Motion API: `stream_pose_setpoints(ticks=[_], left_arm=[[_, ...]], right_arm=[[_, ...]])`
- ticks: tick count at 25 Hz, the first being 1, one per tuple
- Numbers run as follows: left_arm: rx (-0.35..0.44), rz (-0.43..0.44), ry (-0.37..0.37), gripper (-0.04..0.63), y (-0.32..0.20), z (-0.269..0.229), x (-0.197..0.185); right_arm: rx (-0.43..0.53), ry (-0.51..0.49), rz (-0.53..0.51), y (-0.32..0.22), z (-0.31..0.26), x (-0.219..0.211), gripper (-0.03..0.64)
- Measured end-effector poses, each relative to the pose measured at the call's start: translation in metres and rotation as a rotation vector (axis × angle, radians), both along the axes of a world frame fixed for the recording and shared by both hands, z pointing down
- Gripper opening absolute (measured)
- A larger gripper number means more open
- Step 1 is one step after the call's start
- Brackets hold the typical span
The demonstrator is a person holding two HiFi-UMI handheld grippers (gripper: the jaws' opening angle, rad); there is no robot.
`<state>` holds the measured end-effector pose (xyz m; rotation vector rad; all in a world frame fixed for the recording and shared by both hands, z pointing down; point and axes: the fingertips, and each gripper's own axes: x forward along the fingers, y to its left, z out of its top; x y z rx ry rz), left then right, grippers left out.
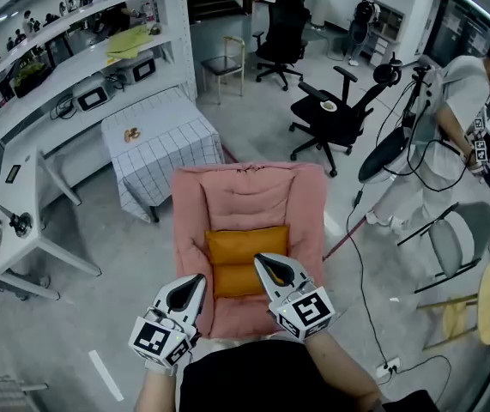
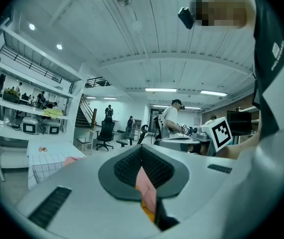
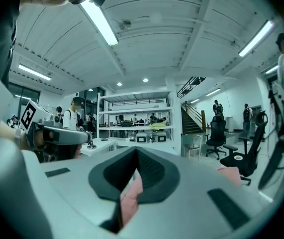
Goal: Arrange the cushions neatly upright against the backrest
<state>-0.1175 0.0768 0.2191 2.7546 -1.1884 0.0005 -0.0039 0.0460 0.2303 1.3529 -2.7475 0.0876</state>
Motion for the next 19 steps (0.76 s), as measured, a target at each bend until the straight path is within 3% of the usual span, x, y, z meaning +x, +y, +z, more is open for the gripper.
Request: stream_pose_setpoints(ticks=[11, 19], left_arm=[[0.037, -0.088, -0.042, 0.011, -0.008, -0.003, -0.009], [-0.009, -0.103, -0.027, 0.011, -0.015, 0.001, -0.023]], right_arm=[[-0.002, 0.011, -0.009, -0.005, -0.001, -0.002, 0.008], [-0.008, 0.023, -0.019, -0.009, -0.001, -0.007, 0.009]])
